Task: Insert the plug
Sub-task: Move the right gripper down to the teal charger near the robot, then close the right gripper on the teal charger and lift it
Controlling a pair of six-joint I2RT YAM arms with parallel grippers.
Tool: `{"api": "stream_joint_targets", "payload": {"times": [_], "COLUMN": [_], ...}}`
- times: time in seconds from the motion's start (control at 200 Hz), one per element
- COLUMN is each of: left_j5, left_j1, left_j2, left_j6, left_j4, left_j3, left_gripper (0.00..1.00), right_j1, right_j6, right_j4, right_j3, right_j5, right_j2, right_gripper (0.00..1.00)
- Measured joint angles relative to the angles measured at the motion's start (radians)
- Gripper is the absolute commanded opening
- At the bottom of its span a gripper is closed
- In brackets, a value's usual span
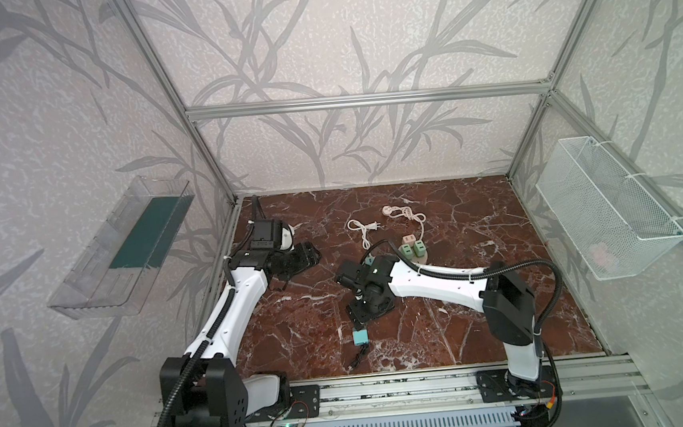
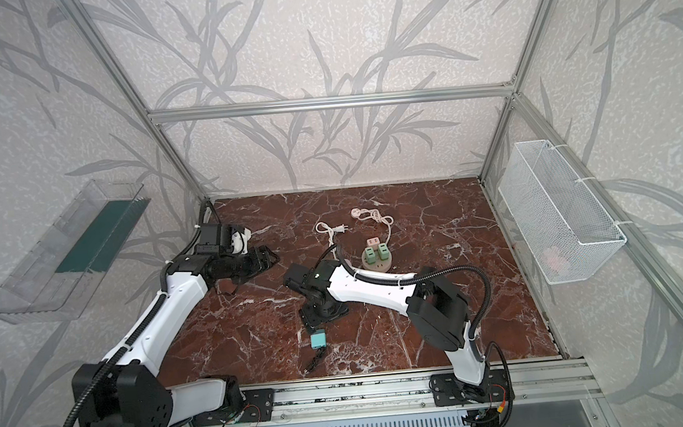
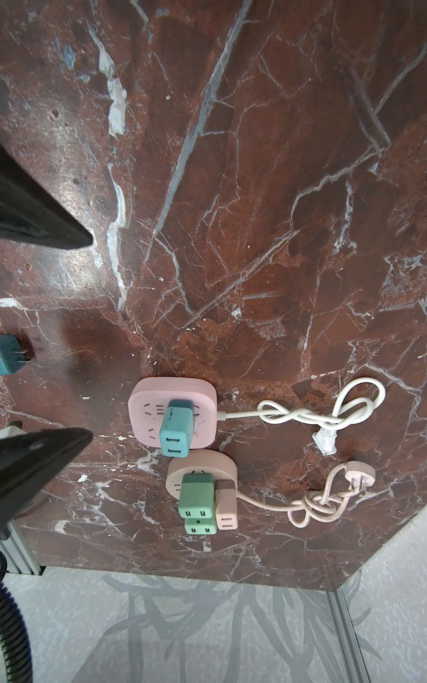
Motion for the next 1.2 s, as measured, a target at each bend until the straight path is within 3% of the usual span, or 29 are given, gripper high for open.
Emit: {"api": "stream_joint_targets", "payload": {"times": [0.38, 0.6, 1.205], "left_j5": [-0.002, -0.002, -0.002], "left_j1": [0.0, 0.0, 0.0], "left_j2": [-0.001, -0.001, -0.001], "left_j6": [0.0, 0.0, 0.0], "left_j4": [0.0, 0.0, 0.0], "left_j3": [0.0, 0.0, 0.0], "left_gripper": [0.75, 0.75, 0.75], "right_j1": [0.014, 0.02, 0.027], "right_j6": [-0.036, -0.055, -0.066], "right_j4": [-0.017, -0.06, -0.088], "right_j3": [0.097, 0.124, 0.116], "right_j5": [-0.062, -0.068, -0.069], "right_j2": [0.143, 0.164, 0.187], "right_gripper": [0.71, 0.64, 0.55]}}
